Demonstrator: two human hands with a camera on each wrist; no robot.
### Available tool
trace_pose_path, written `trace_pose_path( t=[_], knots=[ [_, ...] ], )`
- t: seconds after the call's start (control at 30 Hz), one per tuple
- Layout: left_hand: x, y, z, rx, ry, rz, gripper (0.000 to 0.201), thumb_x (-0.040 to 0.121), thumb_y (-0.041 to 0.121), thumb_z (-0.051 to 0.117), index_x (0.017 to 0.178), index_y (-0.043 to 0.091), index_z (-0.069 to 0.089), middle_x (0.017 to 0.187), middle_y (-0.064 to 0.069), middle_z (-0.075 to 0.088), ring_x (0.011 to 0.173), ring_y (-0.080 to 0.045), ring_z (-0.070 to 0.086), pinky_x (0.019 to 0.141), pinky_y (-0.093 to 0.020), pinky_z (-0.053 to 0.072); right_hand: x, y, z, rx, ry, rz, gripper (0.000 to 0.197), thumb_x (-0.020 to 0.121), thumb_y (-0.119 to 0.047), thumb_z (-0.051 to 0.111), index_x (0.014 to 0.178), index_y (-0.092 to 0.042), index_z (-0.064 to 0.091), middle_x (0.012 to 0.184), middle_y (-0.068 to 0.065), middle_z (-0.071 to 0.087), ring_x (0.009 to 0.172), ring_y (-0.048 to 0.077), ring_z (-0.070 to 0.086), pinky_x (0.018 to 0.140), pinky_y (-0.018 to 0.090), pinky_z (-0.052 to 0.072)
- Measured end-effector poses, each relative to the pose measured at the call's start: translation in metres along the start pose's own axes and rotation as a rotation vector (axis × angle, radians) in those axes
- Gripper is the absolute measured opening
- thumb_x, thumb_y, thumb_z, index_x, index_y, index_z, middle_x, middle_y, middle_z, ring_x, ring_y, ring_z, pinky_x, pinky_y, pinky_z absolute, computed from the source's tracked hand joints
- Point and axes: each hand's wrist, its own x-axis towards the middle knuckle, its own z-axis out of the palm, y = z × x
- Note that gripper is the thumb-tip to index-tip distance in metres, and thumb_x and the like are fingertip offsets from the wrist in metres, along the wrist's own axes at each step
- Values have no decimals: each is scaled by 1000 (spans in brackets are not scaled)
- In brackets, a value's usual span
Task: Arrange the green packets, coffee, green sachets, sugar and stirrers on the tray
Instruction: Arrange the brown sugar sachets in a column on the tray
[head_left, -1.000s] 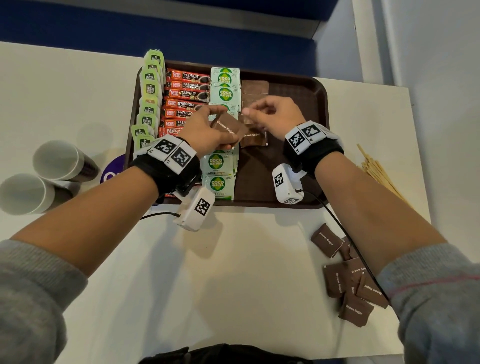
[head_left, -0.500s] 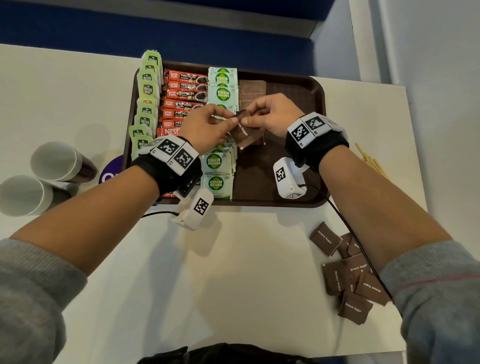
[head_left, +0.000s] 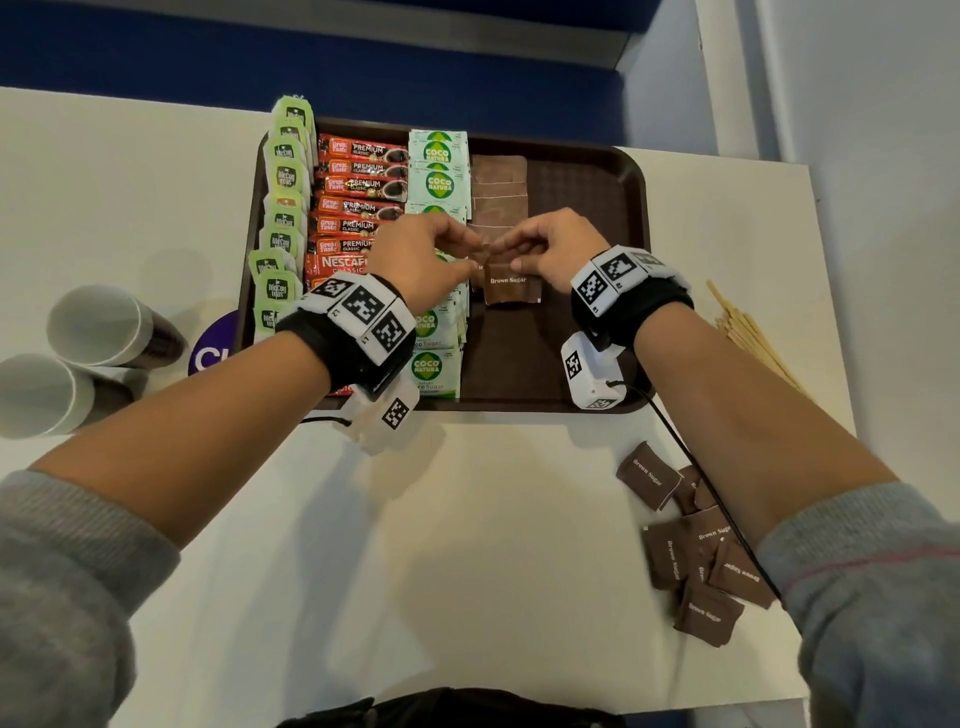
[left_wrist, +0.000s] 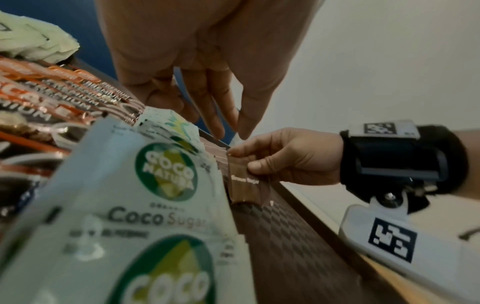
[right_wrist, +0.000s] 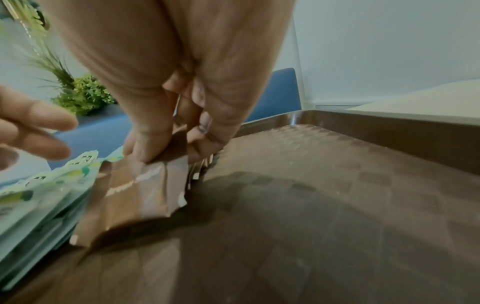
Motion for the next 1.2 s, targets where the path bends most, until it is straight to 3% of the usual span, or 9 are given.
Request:
trace_pose_path(
  t=[0.13,0.3,0.4,0.5,0.7,0.87,1.03,1.2],
  knots=[
    [-5,1,2,307,-63,79,25,83,35,67,108,36,67,114,0,63,114,-23,46,97,-37,41,3,-1,11,-1,74,17,31,79,2,68,103,-16,70,90,3,68,83,9,60,83,20,51],
    [-17,11,10,711,-224,258,37,89,46,54,124,35,59,132,2,51,120,-29,34,97,-43,30,3,0,14,18,136,20,25,77,1,71,98,-11,69,73,-9,58,67,4,56,68,7,46],
    [-23,12,18,843,-272,306,50,88,48,53,137,42,42,141,5,40,124,-30,29,97,-45,27,2,4,16,46,196,13,24,75,-1,74,96,-10,67,80,-3,59,64,1,53,62,5,45],
    [-26,12,24,959,-330,337,65,88,50,53,146,35,29,151,7,27,134,-31,22,102,-49,25,3,6,17,32,259,-23,28,72,-3,77,96,-11,67,89,-2,58,64,-1,50,67,9,45],
    [-29,13,27,1043,-377,300,76,88,55,51,150,26,19,156,4,19,143,-31,8,111,-59,11,2,12,13,-6,263,71,34,69,-16,82,98,-15,65,94,-2,58,74,6,53,73,16,47],
    [-30,13,26,1037,-389,280,75,87,56,51,150,25,22,157,4,17,145,-31,5,111,-60,8,-2,18,14,29,210,170,36,73,-12,78,104,-19,61,81,-5,64,72,4,58,59,8,41],
    [-27,11,25,1043,-419,266,76,89,58,48,151,26,16,159,5,11,146,-31,-2,112,-62,3,-2,20,17,98,223,200,34,73,-11,78,97,-23,58,83,2,72,77,12,67,76,24,53],
    [-26,8,24,1031,-404,277,76,88,58,48,151,27,18,159,5,13,147,-31,-4,112,-62,1,-4,19,20,149,219,216,33,74,-8,78,95,-20,55,79,5,70,65,12,66,65,21,56]
  ],
)
